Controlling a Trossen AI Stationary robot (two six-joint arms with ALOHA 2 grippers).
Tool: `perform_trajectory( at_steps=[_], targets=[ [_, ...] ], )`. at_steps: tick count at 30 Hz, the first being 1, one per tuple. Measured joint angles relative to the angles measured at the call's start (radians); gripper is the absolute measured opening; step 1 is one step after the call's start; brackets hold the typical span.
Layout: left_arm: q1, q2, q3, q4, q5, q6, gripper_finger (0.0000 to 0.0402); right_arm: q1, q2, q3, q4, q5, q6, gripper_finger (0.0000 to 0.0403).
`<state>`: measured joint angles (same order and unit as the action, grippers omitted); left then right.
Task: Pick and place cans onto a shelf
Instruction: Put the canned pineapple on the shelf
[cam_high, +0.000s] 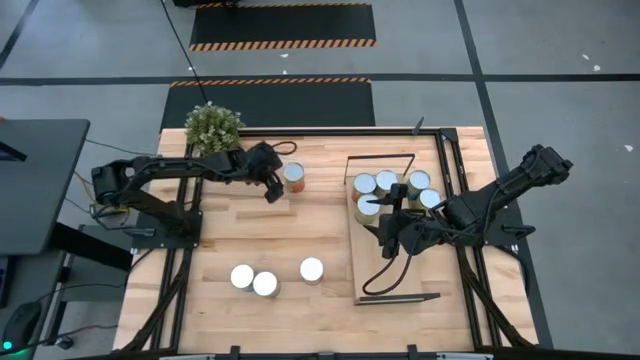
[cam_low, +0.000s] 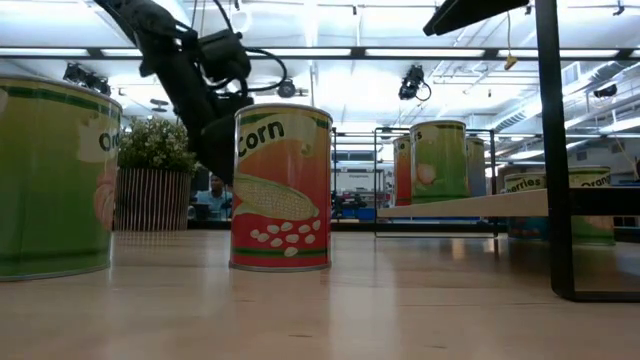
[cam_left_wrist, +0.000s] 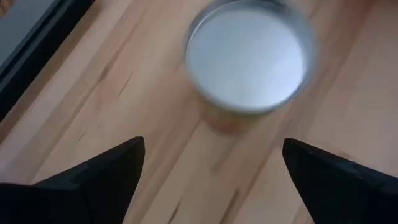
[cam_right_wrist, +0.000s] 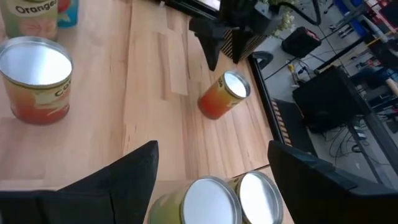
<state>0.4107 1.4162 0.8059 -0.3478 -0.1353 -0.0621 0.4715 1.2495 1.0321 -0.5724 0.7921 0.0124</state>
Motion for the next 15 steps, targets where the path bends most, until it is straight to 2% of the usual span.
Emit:
perform_trajectory(
  at_steps=[5,15],
  targets=[
    [0.029,0.055,0.001,0.08,0.105,0.049,0.0387,-0.002,0.0,0.0,0.012,0.0,-0.021,0.0309],
    [0.025,0.148,0.0,0.212,0.115,0.174,0.0387,-0.002,0.0,0.0,0.025,-0.008,-0.013,0.0309]
  ],
)
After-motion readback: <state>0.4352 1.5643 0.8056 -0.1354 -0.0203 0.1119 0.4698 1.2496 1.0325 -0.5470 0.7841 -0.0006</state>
